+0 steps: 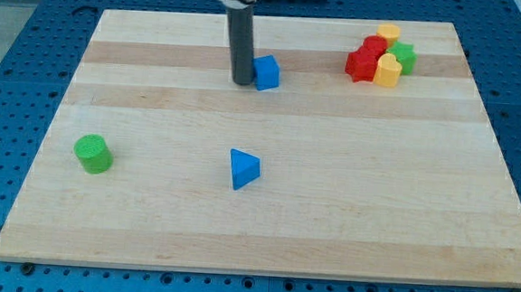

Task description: Push blue triangle towards red star

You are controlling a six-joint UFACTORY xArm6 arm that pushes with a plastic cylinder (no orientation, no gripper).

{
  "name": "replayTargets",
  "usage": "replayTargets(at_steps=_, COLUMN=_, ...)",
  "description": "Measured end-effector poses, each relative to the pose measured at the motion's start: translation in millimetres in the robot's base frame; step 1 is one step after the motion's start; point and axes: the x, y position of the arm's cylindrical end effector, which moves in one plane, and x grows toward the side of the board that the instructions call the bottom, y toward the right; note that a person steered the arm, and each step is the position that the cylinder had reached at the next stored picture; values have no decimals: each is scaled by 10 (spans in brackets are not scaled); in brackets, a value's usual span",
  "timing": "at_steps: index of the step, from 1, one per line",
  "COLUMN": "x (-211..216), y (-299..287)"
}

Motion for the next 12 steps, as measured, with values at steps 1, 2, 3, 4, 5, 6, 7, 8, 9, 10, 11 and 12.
replayTargets(at_steps=1, x=-190, y=346)
replayTargets(at_steps=2, x=-193, y=738)
replayTargets(at_steps=3, x=-107, y=994)
replayTargets(at_steps=4, x=542, y=928)
replayTargets(at_steps=5, x=1246, y=982)
replayTargets(at_steps=6, x=1969, y=853)
replayTargets(at_steps=7, x=2244, y=67)
replayTargets(at_steps=8, x=1949, y=-479)
replayTargets(at_steps=9, x=1864, y=-492)
replayTargets(at_steps=10, x=1892, y=-30)
replayTargets(at_steps=11, x=1791, y=306)
replayTargets(at_steps=12, x=1618, y=556)
